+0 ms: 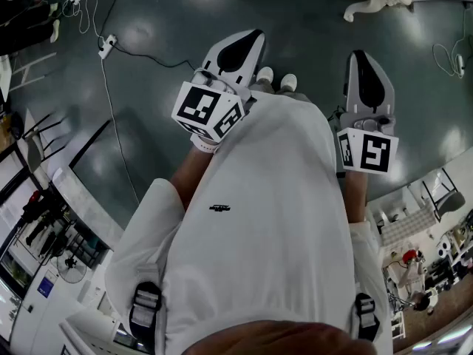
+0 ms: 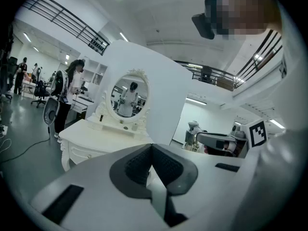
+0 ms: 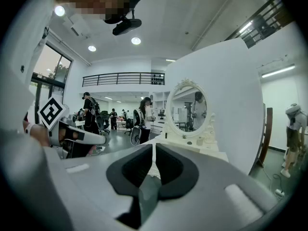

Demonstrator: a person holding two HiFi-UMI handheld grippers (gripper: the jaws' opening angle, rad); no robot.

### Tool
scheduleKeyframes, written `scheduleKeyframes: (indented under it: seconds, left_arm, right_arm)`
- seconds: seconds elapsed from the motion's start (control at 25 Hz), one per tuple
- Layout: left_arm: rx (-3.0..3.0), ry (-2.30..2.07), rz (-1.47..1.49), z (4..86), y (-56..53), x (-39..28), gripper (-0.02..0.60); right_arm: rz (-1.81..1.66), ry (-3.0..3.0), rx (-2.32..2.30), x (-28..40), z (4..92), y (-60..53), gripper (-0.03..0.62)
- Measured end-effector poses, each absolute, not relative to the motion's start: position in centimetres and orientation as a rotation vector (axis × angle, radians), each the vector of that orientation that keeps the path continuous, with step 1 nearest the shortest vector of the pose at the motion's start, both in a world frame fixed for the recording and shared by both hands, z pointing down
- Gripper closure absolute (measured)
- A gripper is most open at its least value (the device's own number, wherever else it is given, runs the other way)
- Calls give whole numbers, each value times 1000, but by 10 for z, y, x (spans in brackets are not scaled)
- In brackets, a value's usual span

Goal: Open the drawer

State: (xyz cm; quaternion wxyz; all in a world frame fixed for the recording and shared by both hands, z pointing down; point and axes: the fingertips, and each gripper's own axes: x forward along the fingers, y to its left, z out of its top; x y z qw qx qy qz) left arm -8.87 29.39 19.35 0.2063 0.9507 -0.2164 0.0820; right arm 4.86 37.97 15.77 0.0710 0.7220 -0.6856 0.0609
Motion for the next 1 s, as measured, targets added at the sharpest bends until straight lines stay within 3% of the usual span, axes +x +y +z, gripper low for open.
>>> scheduleKeyframes:
  seconds: [1.0]
  left_arm:
    - [2603, -844, 301, 200, 366, -65, 572]
  right_arm:
    - [143, -2243, 2080, 102, 194, 454, 585]
